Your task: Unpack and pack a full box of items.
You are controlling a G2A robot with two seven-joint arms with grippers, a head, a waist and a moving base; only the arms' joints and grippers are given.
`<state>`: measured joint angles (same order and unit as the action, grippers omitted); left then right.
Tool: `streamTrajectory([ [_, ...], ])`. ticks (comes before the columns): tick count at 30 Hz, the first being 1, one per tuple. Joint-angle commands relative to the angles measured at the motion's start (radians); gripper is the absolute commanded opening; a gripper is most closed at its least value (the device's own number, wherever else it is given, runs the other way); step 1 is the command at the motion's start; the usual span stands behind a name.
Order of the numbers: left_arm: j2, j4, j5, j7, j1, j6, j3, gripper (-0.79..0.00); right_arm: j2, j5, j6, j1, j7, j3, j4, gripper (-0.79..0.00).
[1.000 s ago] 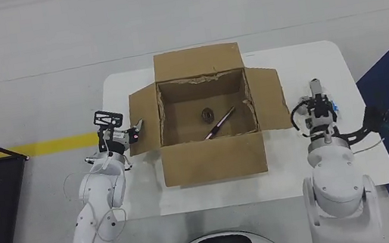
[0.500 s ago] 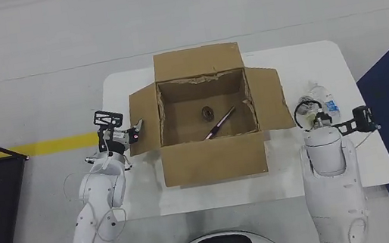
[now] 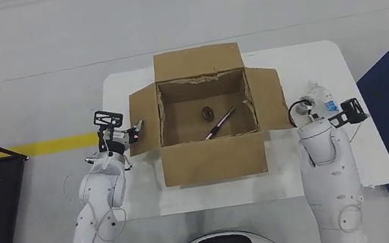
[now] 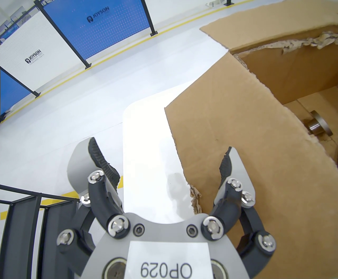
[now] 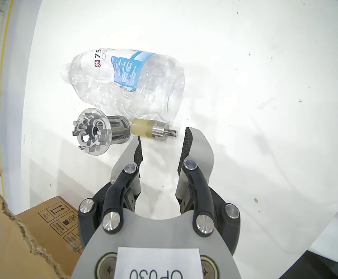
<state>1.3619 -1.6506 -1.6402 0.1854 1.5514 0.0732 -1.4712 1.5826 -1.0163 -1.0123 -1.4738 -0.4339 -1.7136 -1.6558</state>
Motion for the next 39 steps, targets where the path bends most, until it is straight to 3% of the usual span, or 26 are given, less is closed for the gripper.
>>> streamTrajectory([
  [1,0.0,0.0,0.0,0.0,0.0,0.0,0.0,0.0,-0.004,-0.04,0.0,0.014,-0.024,0.003,0.03,-0.468],
  [21,0.0,0.0,0.0,0.0,0.0,0.0,0.0,0.0,-0.006,-0.225,0.0,0.101,-0.162,0.003,0.131,-0.508],
  [39,0.0,0.0,0.0,0.0,0.0,0.0,0.0,0.0,0.006,-0.284,0.0,0.184,-0.211,-0.04,0.236,-0.514],
])
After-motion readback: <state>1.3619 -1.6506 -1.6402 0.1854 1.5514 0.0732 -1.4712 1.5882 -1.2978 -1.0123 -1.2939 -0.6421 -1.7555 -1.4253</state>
